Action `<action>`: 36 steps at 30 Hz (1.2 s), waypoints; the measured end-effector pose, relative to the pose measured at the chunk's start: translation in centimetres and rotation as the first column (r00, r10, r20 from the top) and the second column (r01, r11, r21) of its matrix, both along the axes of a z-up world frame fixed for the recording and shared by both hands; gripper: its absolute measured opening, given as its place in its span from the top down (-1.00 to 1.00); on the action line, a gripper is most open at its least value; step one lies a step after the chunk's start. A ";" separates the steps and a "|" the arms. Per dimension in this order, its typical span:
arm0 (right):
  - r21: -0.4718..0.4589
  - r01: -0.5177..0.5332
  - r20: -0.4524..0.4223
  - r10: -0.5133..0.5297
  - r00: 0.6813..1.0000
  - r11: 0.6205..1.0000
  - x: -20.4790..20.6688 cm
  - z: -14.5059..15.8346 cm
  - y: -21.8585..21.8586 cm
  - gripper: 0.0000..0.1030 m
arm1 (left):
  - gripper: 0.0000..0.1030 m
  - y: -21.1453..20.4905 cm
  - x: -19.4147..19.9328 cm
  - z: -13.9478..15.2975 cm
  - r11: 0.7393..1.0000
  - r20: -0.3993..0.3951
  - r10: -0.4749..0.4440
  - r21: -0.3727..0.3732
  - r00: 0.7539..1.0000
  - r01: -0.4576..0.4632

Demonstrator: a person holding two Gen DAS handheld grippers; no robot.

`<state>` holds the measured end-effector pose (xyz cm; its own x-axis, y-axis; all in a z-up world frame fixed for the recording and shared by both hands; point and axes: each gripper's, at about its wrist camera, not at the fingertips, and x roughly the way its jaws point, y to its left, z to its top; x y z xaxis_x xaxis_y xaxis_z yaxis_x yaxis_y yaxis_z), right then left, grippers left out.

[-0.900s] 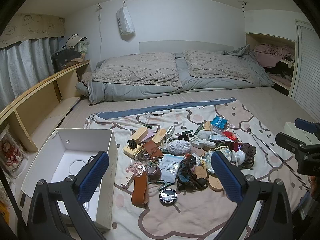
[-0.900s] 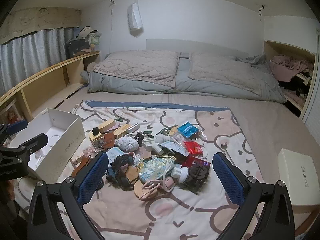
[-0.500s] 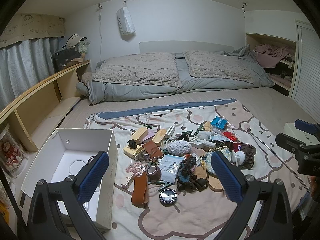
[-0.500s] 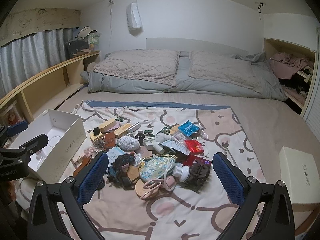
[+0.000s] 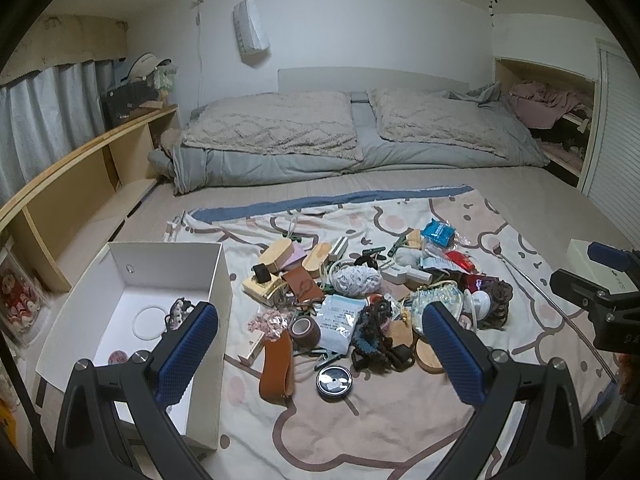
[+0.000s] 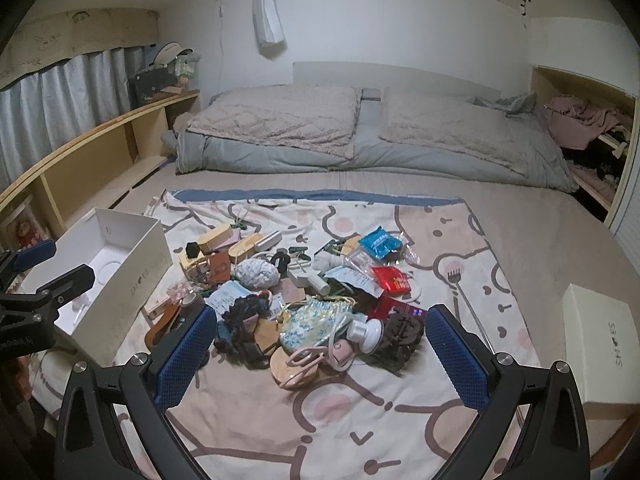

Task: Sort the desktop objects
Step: 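Move both tools over the pile of items toward the bed sheet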

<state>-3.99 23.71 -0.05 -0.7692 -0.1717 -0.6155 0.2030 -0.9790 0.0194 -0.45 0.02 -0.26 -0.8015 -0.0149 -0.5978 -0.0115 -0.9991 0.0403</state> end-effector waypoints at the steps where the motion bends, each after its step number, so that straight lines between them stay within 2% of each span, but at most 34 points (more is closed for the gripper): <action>1: 0.002 -0.002 0.007 0.002 1.000 1.000 -0.1 -0.1 0.0 -1.00 | -1.00 0.0 0.0 -0.2 1.000 0.003 -0.002 0.001 1.000 0.002; 14: 0.020 0.005 0.103 -0.007 0.995 1.000 -2.0 -2.1 0.7 -1.00 | -1.00 -1.0 -1.9 -2.1 0.999 0.059 -0.001 -0.033 0.998 0.003; 19: 0.054 0.017 0.129 -0.024 0.991 0.998 -3.1 -3.1 1.2 -1.00 | -1.00 -1.4 -2.8 -3.1 1.000 0.103 -0.003 -0.021 0.995 0.005; 30: 0.109 0.042 0.189 -0.062 0.980 0.993 -5.4 -5.4 2.3 -1.00 | -1.00 -1.9 -4.7 -5.5 0.997 0.162 0.013 -0.082 0.987 0.001; 36: 0.135 0.079 0.239 -0.110 0.965 0.988 -7.3 -7.1 3.0 -1.00 | -1.00 -2.1 -5.9 -6.5 0.997 0.202 0.024 -0.080 0.979 -0.008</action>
